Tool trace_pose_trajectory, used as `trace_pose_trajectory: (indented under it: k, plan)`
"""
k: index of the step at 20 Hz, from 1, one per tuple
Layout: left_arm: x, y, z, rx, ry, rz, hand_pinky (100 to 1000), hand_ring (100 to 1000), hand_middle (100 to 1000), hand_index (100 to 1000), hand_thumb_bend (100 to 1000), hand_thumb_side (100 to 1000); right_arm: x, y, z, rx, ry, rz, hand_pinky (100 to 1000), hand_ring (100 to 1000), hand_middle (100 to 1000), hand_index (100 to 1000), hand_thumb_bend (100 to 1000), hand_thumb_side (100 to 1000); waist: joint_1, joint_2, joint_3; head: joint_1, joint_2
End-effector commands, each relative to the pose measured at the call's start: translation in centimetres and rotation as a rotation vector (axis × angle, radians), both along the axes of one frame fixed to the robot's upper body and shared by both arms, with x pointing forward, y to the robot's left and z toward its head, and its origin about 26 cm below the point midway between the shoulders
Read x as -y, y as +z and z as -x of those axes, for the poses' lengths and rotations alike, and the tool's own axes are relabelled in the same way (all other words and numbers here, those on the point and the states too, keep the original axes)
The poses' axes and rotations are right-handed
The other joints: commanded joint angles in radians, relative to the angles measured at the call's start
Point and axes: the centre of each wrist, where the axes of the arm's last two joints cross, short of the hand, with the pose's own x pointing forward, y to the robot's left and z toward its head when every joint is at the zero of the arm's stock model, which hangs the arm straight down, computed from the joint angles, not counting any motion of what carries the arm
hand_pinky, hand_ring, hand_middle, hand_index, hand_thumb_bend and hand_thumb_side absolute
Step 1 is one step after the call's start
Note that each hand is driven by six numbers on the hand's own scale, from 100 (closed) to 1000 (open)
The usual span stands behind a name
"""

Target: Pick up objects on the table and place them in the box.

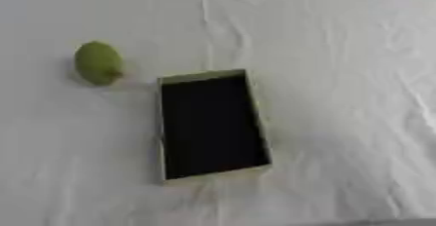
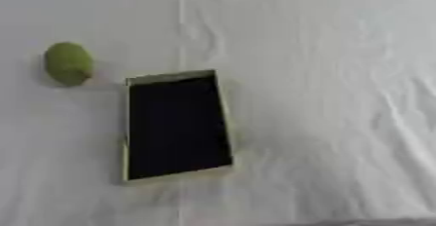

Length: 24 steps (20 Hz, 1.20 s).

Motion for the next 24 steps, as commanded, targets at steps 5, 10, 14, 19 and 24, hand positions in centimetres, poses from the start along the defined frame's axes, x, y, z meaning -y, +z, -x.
trace_pose_trajectory:
  k: [5,10,14,19,24]
  plan:
    - [-0.4,1.2,0.5,0.036,0.012,-0.019,668,685,679,822,355,292,0.2,1.1,0.4,0.032,-0.008,0.034,843,724,634,814,100,557,0.000,-0.017,0.000,0.002,-0.004]
    - [-0.5,1.5,0.5,0.021,0.027,-0.050,671,690,685,828,350,280,0.2,1.1,0.4,0.030,-0.009,0.036,842,724,634,814,100,559,-0.001,-0.016,-0.001,0.002,-0.001]
    - [-0.3,2.2,0.7,-0.049,0.050,-0.136,679,696,695,839,353,275,0.1,1.1,0.4,0.029,-0.005,0.039,841,725,633,814,100,560,0.001,-0.016,-0.003,0.002,0.001]
    - [-0.1,3.3,0.9,-0.201,0.136,-0.344,711,723,727,868,376,258,0.0,1.2,0.3,0.028,0.002,0.047,841,725,633,814,100,563,0.006,-0.016,-0.008,0.002,0.005]
    - [0.1,4.0,1.0,-0.327,0.192,-0.571,759,758,755,882,404,283,-0.1,1.2,0.3,0.023,0.006,0.055,841,725,632,814,100,567,0.011,-0.016,-0.012,0.005,0.003]
